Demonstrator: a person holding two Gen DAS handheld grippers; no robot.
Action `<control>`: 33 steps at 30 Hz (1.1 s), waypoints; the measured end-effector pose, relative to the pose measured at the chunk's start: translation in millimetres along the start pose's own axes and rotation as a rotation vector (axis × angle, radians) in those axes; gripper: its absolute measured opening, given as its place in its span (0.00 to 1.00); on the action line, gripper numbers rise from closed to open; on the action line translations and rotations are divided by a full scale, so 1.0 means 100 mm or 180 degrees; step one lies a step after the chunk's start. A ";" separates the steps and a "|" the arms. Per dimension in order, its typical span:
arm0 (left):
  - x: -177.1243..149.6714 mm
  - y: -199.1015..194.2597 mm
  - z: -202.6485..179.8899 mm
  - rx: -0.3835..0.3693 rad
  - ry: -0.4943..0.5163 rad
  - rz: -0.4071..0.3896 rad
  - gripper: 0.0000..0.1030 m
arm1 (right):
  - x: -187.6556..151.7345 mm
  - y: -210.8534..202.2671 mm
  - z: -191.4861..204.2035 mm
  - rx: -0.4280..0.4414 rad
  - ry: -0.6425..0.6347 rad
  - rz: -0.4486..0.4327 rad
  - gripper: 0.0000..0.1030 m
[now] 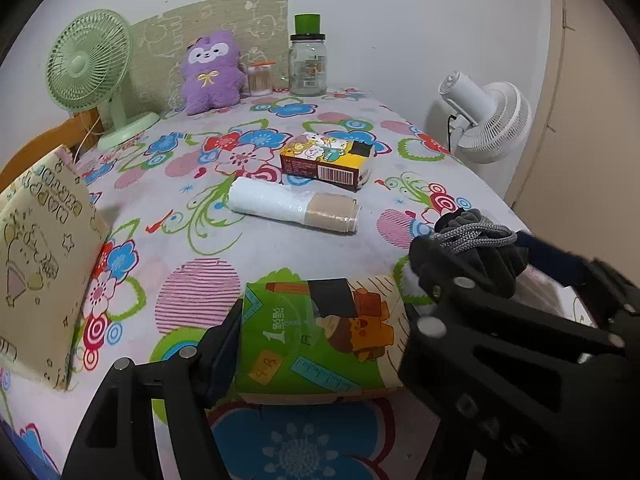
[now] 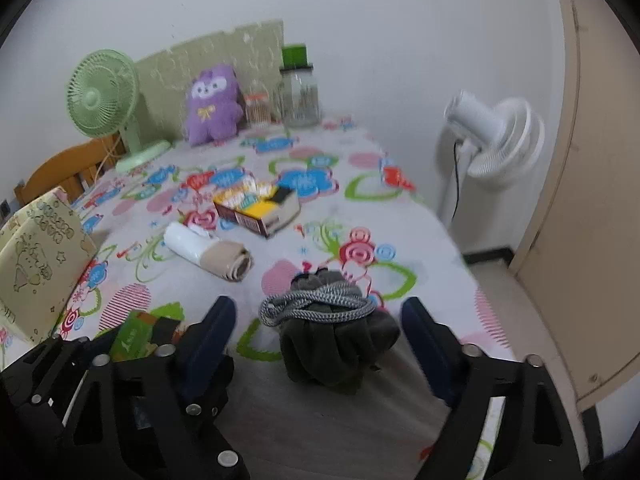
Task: Organize soft objects
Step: 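Lift the green package and gray bundle and carry them toward the yellow-green box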
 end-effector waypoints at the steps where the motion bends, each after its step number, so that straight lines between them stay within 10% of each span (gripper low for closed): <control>1: 0.01 0.01 0.00 -0.0001 0.0011 0.0002 0.72 | -0.01 0.03 -0.01 0.0003 0.0033 0.0048 0.77; 9: 0.03 0.03 0.00 -0.0006 0.0030 0.0003 0.72 | -0.03 0.09 -0.01 -0.0012 0.0075 0.0136 0.53; 33: 0.08 -0.46 0.19 0.0058 0.0063 -0.0188 0.71 | 0.09 -0.44 0.37 0.0041 -0.0027 -0.0024 0.47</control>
Point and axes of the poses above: each gripper's, at about its wrist camera, not at the fingertips, and y roughly the way its jaws point, z to its left, x to its top, the point moved 5 cm from there along y, roughly the way its jaws point
